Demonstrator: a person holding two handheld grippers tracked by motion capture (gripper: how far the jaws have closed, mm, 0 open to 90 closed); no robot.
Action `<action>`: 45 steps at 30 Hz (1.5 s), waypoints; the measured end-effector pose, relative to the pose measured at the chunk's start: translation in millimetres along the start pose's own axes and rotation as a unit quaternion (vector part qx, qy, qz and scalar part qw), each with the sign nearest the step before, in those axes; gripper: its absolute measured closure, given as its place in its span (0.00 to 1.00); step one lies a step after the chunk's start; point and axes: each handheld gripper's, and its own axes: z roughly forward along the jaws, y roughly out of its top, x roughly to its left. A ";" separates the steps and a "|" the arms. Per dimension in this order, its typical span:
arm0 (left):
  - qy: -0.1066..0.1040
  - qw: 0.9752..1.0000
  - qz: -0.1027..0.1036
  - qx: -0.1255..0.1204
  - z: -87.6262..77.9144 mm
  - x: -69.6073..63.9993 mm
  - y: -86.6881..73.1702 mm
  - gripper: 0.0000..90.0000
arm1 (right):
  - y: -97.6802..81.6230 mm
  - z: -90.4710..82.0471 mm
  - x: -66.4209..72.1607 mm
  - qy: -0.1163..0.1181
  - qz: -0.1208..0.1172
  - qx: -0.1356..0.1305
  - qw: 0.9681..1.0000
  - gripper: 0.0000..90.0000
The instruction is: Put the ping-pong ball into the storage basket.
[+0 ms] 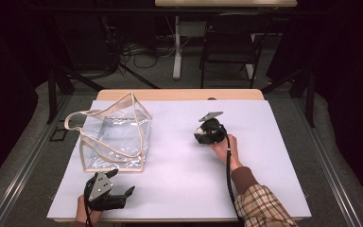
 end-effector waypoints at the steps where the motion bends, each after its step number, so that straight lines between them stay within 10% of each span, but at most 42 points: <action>1: 0.000 1.000 0.000 -0.001 -0.1 -0.2 0.1 0.18 | 0.3 -1.6 0.0 -0.001 -0.001 0.002 1.000 0.56; 45: 0.001 1.000 0.001 -0.001 -0.3 0.4 0.4 0.18 | 20.1 -46.0 7.3 0.001 -0.038 -0.006 0.999 0.56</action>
